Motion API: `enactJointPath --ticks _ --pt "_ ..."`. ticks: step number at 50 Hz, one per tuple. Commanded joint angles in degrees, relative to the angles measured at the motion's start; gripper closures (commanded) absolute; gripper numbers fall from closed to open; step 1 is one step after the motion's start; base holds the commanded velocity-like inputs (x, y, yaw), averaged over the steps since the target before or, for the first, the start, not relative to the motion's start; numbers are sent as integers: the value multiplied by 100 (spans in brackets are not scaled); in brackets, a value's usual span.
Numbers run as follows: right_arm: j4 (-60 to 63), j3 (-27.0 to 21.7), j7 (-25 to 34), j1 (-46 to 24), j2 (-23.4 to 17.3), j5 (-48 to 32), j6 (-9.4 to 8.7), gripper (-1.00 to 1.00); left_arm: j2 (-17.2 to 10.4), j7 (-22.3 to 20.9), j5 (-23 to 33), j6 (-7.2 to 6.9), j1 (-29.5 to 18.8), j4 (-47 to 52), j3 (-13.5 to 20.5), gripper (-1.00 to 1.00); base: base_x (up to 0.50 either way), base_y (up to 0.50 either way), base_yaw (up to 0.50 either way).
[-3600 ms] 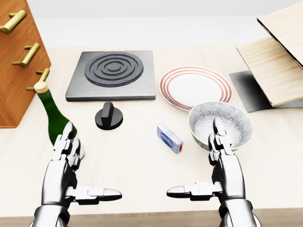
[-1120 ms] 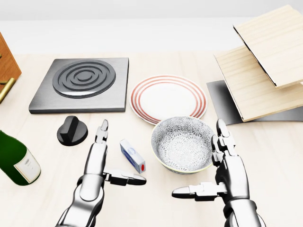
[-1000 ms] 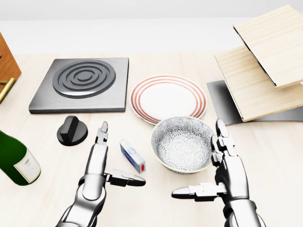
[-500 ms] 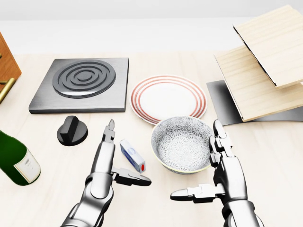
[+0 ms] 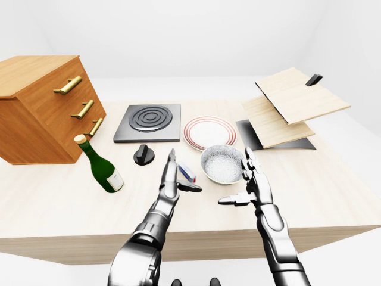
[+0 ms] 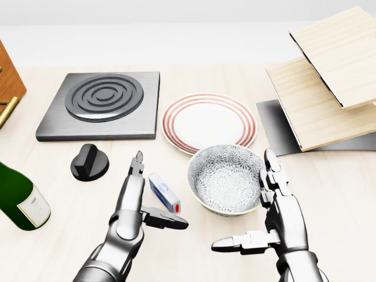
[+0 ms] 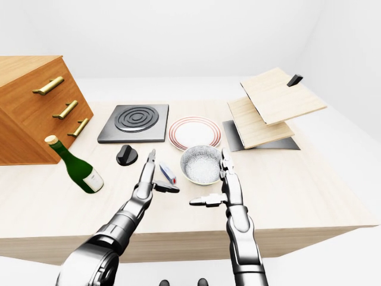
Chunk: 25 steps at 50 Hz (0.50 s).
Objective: Pick up the cream cheese and put it in the bowl.
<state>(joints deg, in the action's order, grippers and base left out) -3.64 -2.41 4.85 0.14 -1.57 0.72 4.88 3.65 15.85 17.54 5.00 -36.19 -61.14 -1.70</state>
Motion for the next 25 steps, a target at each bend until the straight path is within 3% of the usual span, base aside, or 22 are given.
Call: enactJointPath --ticks 1,2,3,4,5,25 --pt "55 3 76 51 7 17 12 -100 -50 187 20 0 -354 -655 124 -100 0 0 0" --pt "67 7 80 59 7 15 12 -100 -26 36 -84 0 -315 -620 143 -100 0 0 0" --pt "76 10 81 62 9 12 12 -100 -16 -2 -121 0 -284 -578 141 78 0 0 0" --pt "64 11 80 59 10 8 12 -100 -5 -45 -182 0 -267 -564 155 100 0 0 0" --pt "39 17 82 57 11 0 12 -100 13 -222 -243 0 -214 -493 131 100 0 0 0" --pt "-92 59 99 40 18 -60 12 -100 1 -323 -552 0 -237 -332 171 100 0 0 0"
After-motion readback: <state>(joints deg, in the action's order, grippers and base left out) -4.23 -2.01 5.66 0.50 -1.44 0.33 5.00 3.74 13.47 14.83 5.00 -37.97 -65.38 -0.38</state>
